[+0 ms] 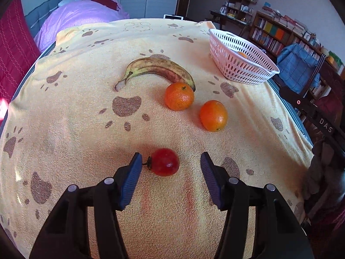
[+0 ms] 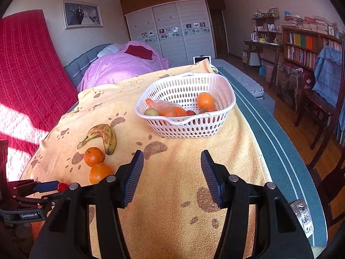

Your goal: Organize fruits

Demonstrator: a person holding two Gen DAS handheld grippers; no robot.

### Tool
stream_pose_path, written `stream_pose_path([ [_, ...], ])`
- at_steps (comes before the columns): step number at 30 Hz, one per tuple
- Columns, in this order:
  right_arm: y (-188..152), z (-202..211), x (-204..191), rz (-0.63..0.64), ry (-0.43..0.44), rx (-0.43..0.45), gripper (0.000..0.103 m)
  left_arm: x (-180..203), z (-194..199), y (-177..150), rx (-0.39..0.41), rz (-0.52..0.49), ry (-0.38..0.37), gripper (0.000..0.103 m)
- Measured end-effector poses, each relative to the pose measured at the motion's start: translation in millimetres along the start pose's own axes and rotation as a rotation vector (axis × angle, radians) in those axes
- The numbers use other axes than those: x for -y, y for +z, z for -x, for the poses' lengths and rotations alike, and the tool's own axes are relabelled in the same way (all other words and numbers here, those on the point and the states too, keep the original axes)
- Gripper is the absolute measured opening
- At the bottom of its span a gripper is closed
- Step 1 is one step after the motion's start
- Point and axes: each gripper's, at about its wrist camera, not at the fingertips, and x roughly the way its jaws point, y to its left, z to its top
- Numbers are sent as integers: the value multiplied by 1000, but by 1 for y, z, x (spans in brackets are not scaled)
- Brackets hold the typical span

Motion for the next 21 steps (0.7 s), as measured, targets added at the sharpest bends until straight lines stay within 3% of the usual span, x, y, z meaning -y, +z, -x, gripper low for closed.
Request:
stream_pose_path([
  [11,-1,-8,-11,6,46,-49,57,-10,-8,1,-10,34,-22,47],
  [16,-1,-17,-27,6,140,-107,57,-17,-7,0,-2,54,-26,36],
  [21,0,-32,-49,12,237,-183,57,-20,-3,-3,28,64,-33,35],
])
